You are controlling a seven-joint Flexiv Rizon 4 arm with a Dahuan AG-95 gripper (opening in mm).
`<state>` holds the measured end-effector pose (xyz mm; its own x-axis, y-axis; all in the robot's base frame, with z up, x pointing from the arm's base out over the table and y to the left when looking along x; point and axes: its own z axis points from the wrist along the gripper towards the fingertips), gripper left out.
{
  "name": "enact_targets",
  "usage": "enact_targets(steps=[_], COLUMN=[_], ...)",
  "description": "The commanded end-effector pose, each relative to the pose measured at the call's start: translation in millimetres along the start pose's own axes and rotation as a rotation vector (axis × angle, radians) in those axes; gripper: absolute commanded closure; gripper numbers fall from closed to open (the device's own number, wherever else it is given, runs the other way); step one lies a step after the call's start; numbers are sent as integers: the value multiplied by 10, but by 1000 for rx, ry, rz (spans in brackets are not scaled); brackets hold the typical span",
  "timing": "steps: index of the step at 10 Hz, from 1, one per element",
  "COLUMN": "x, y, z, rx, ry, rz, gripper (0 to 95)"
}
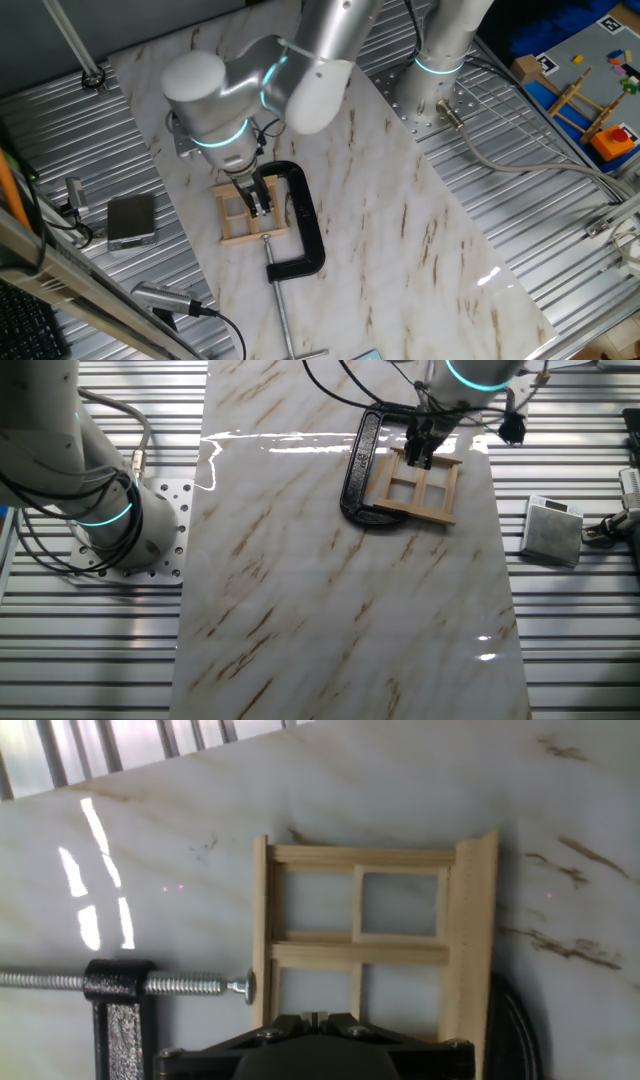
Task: Close a sliding window
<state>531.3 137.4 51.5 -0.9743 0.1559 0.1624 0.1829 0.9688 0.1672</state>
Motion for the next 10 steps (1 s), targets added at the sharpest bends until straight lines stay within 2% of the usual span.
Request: enact_targets(steps=[1, 3, 4, 10], x=[-32, -42, -45, -11], y=[54, 77, 85, 61], z=[59, 77, 83, 109], rx=[-31, -51, -59, -98], ry=[6, 9, 7, 11], rz=[-22, -28, -33, -33], gripper=[570, 570, 380, 380])
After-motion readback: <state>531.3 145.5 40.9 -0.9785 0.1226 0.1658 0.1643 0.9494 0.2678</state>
